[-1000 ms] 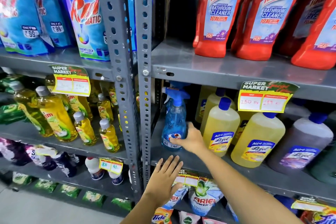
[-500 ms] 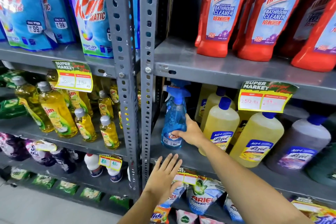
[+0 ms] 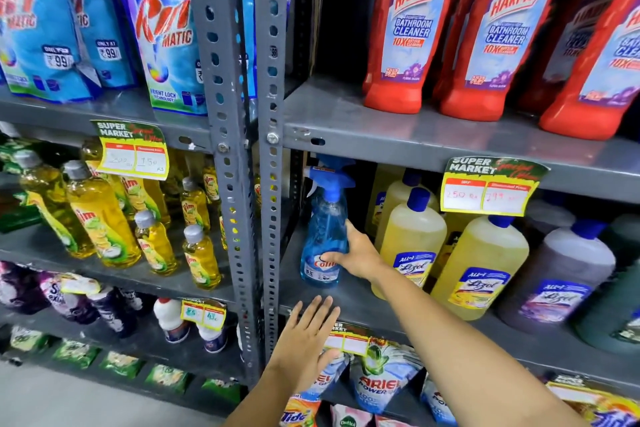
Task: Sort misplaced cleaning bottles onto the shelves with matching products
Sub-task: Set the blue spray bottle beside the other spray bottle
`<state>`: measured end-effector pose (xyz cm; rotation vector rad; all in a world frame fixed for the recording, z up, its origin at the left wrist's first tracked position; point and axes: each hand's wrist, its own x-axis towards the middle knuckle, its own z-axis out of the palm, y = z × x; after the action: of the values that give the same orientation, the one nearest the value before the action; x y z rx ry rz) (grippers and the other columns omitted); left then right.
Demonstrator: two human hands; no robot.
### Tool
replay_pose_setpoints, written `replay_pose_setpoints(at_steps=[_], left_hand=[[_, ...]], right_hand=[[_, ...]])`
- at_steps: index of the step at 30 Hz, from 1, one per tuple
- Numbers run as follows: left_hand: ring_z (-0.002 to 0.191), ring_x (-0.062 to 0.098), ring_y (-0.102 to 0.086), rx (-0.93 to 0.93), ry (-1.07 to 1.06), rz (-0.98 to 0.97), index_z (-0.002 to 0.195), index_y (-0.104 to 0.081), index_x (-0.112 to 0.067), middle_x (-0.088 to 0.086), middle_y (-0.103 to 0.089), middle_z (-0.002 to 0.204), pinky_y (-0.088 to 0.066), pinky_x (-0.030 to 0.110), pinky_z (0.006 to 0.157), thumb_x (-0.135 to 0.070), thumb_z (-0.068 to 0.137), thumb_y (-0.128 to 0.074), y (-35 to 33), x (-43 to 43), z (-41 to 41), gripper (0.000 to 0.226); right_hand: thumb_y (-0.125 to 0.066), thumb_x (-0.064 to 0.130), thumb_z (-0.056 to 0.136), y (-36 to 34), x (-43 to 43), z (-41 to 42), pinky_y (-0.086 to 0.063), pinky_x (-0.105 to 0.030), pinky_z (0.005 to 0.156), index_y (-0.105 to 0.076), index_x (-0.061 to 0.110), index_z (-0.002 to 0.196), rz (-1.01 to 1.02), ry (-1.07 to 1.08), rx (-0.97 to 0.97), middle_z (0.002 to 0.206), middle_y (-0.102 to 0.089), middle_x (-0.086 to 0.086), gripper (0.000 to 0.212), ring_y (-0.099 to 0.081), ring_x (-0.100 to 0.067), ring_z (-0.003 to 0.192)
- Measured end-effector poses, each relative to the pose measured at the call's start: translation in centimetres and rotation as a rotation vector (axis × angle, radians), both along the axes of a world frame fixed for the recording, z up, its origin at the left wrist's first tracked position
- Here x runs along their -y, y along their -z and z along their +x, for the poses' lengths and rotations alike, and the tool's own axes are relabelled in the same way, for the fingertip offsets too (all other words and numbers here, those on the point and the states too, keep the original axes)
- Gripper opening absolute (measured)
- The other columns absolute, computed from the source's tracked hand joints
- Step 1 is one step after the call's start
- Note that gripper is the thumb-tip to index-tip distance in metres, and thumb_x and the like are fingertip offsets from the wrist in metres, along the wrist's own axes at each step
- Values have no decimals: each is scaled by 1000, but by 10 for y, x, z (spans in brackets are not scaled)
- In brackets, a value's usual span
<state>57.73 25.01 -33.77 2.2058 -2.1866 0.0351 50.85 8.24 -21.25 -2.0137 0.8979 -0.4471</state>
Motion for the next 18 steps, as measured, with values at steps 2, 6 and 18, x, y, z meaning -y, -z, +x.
replay_pose_setpoints(at_steps=[2,6,18], left_hand=[[147,24,10,5,-5,0,151,5,-19,4,8,161,6,48,118,-56,98,-20,0,0,0,69],[146,23,13,-5,-6,11,150,9,-19,3,11,161,7,45,119,-56,99,-20,-1,1,-1,70],[146,23,11,15,-20,23,151,6,-19,3,7,161,14,49,113,-56,98,-22,0,2,-1,70]], right_hand=[[-82,13,76,0,0,0,-48,-39,103,-41,15,136,-15,-3,-18,132,-63,-6,73,-62,-20,119],[-82,16,76,2,2,-1,-46,-39,104,-37,12,141,-37,14,-57,134,-61,-6,79,-61,-22,119],[-82,21,76,4,2,0,-47,-41,103,-38,15,139,-43,48,-91,136,-60,-7,77,-59,-23,121]])
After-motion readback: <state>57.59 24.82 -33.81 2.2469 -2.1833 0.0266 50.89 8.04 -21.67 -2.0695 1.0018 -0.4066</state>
